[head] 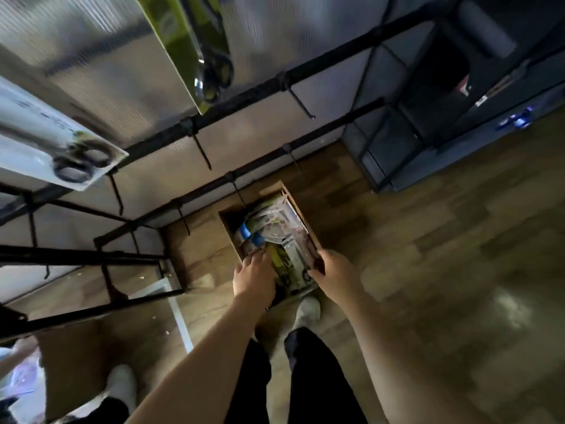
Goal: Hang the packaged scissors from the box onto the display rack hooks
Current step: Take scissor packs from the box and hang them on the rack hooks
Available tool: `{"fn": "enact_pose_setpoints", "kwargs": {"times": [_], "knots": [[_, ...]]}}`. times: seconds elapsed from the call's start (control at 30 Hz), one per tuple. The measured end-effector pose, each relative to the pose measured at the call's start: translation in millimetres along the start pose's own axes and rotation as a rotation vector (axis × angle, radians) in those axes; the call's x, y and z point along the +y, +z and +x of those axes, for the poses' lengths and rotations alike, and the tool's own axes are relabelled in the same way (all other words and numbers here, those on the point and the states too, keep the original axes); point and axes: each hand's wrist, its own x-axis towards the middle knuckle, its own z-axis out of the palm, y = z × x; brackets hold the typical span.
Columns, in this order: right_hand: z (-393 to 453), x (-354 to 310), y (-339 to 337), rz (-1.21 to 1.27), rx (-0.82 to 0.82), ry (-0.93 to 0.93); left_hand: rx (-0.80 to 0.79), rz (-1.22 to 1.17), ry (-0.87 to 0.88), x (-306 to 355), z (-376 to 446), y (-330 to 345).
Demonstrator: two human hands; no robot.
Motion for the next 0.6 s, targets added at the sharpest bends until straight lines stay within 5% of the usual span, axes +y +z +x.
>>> {"fn": "enact_pose_setpoints", "kwargs": {"times": [0.3,0.6], "knots": [[75,51,111,-0.163,-0.099,0.021,-0.075,0.152,0.052,-48,82,110],[216,68,258,-0.370,-0.035,-0.228,-0.026,-0.020,0.064,-106,214,248]]}}
